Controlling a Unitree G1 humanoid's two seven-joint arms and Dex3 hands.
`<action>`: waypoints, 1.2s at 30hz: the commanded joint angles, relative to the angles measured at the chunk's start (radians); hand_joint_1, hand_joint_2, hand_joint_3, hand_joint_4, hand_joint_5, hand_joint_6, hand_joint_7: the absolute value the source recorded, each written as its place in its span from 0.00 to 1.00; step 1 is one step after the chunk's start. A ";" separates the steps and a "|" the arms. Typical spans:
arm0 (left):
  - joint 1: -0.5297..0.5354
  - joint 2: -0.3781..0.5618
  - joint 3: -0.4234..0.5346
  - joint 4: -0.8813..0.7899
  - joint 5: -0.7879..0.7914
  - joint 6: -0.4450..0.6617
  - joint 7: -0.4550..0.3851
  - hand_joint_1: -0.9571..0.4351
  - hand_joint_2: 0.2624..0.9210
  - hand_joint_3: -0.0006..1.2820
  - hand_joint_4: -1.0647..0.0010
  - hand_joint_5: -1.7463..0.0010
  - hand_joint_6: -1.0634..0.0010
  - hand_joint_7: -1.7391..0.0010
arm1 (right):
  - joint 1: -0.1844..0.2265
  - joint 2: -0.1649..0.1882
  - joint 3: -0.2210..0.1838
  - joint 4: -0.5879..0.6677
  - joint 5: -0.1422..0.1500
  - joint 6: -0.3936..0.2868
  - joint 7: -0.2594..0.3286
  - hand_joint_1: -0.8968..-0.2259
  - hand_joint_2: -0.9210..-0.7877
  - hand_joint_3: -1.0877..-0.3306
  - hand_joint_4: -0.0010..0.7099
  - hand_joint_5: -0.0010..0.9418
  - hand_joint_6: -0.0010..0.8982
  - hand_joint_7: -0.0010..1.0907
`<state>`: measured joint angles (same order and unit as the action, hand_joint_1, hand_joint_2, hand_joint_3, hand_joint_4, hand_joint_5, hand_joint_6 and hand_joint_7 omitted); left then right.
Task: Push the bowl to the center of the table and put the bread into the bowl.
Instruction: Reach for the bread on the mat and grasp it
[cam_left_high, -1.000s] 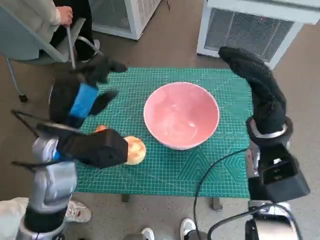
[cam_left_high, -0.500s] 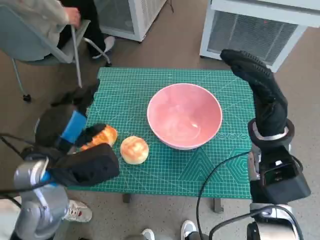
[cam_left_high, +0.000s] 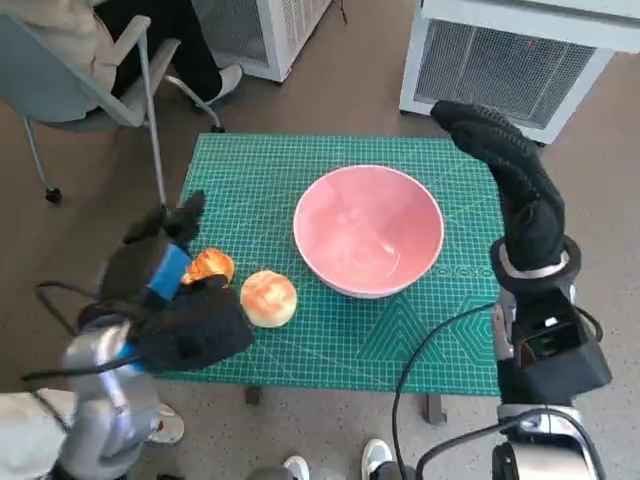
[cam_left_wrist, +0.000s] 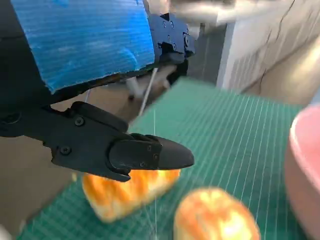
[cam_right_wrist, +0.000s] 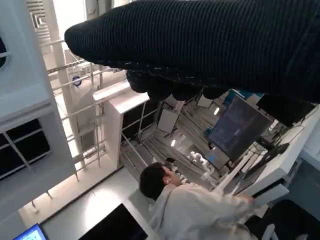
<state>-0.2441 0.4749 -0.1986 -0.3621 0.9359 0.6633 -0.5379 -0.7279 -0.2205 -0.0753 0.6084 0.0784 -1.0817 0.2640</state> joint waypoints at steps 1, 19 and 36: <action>-0.048 -0.026 -0.036 0.100 0.015 0.013 0.017 0.16 1.00 0.21 0.87 0.99 0.88 1.00 | 0.003 -0.001 0.011 0.013 0.011 0.010 0.015 0.50 0.00 0.39 0.37 0.00 0.11 0.41; -0.179 -0.092 -0.083 0.524 -0.097 -0.031 0.120 0.22 1.00 0.21 0.81 0.98 0.86 0.99 | 0.015 -0.007 0.019 0.000 0.046 0.010 0.052 0.49 0.00 0.39 0.37 0.00 0.11 0.40; -0.222 -0.118 -0.099 0.718 -0.144 -0.006 0.249 0.39 1.00 0.15 0.44 0.93 0.55 0.92 | 0.010 -0.009 0.020 0.002 0.053 0.022 0.063 0.48 0.00 0.38 0.37 0.00 0.10 0.40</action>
<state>-0.4770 0.3695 -0.2849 0.3154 0.8097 0.6446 -0.2985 -0.7300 -0.2262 -0.0607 0.6023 0.1176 -1.0743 0.3110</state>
